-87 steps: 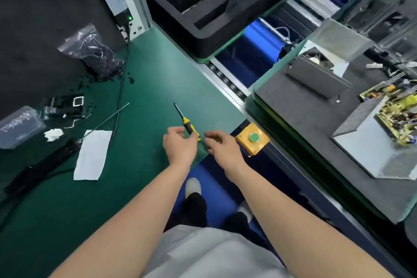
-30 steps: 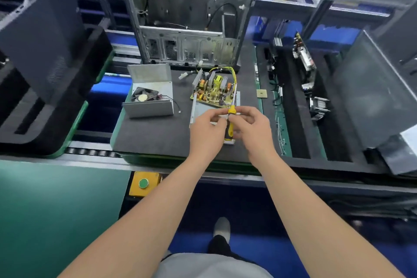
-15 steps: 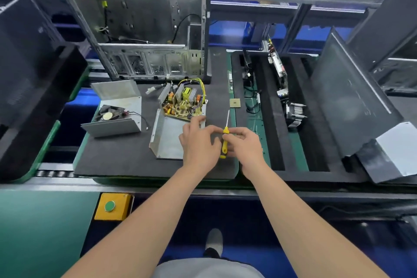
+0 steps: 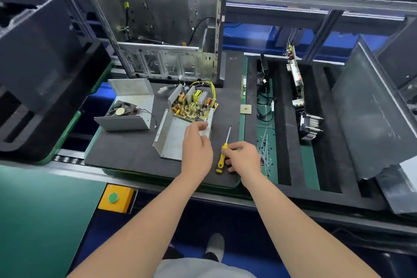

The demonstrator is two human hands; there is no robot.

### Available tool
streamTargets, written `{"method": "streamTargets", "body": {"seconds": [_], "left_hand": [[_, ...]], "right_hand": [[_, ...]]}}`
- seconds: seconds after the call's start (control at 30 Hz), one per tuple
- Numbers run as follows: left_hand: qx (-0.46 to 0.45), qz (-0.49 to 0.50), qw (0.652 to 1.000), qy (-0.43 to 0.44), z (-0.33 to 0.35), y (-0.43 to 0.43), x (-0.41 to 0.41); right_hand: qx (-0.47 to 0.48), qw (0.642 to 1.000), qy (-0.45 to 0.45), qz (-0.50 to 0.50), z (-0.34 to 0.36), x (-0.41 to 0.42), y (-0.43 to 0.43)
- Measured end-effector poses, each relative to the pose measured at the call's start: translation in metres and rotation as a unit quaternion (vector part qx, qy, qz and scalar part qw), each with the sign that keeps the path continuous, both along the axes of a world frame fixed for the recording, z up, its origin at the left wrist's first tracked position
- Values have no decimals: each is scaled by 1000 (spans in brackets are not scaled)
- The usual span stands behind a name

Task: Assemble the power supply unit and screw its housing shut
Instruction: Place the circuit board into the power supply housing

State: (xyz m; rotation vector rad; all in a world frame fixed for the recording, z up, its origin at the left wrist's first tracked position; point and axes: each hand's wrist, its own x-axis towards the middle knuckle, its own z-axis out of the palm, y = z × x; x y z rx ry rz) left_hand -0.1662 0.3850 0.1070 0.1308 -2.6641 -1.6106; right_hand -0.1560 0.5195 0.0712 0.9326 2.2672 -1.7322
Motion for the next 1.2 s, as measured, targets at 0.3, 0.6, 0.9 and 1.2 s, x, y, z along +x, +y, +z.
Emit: {"method": "streamTargets", "body": {"seconds": [0.3, 0.6, 0.9, 1.2], "left_hand": [[15, 9, 997, -72, -1, -14, -8], [-26, -2, 1000, -4, 17, -47, -45], [-73, 10, 997, 29, 20, -99, -103], [11, -82, 988, -128, -5, -129, -131]], "right_hand": [[58, 998, 1, 29, -3, -4, -5], [108, 993, 46, 6, 11, -27, -12], [149, 978, 148, 12, 54, -80, -42], [245, 956, 156, 40, 74, -120, -65]]}}
